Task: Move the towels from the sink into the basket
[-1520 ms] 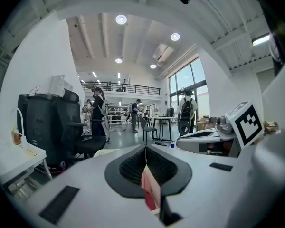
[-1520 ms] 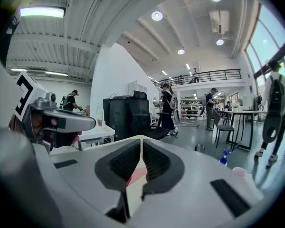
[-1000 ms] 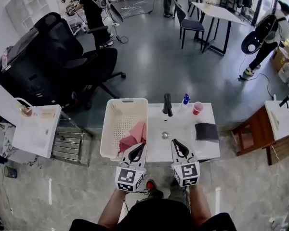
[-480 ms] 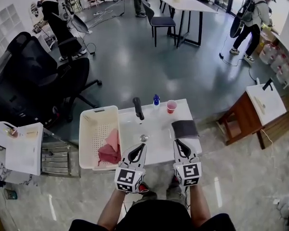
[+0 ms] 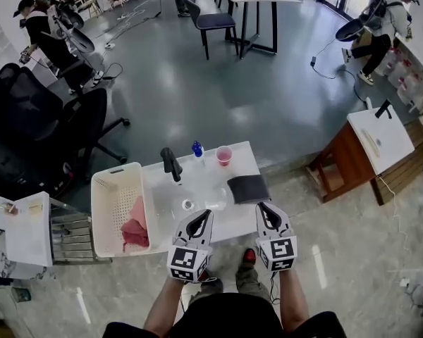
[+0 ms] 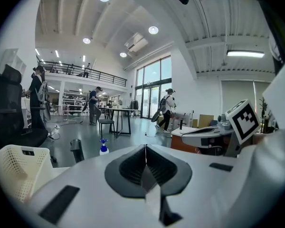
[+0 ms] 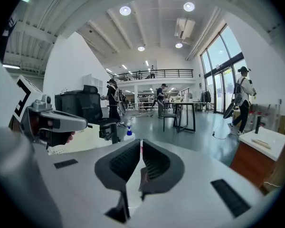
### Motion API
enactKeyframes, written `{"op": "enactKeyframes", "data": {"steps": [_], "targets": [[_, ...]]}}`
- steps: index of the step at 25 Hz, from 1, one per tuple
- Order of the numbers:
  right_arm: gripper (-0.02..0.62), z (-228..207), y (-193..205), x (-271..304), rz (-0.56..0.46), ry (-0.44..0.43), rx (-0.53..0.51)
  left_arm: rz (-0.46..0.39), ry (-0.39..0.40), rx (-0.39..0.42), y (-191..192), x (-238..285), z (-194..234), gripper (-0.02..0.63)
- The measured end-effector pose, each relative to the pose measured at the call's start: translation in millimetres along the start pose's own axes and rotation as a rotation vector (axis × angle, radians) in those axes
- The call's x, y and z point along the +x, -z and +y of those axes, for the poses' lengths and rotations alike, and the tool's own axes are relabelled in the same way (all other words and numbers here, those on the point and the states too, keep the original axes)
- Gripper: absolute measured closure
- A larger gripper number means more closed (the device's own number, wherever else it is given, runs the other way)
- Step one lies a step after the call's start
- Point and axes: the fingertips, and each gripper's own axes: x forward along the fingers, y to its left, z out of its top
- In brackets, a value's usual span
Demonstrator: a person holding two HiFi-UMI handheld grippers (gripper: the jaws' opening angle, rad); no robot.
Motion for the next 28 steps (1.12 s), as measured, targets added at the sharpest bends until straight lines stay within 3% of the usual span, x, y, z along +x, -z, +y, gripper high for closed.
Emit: {"op": "enactKeyframes", "data": {"steps": [13, 28], "targets": [[0.554, -70.6, 60.3, 21.9, 0.114, -0.008, 0.045, 0.104, 0.009, -0.056, 45.4, 77.9, -28.6, 0.598], [0.554, -97.5, 145.1, 63.0, 0.269, -0.100, 0.073, 0.251, -0.031, -0.128, 119.9, 126.1, -31.0, 0.598]]}}
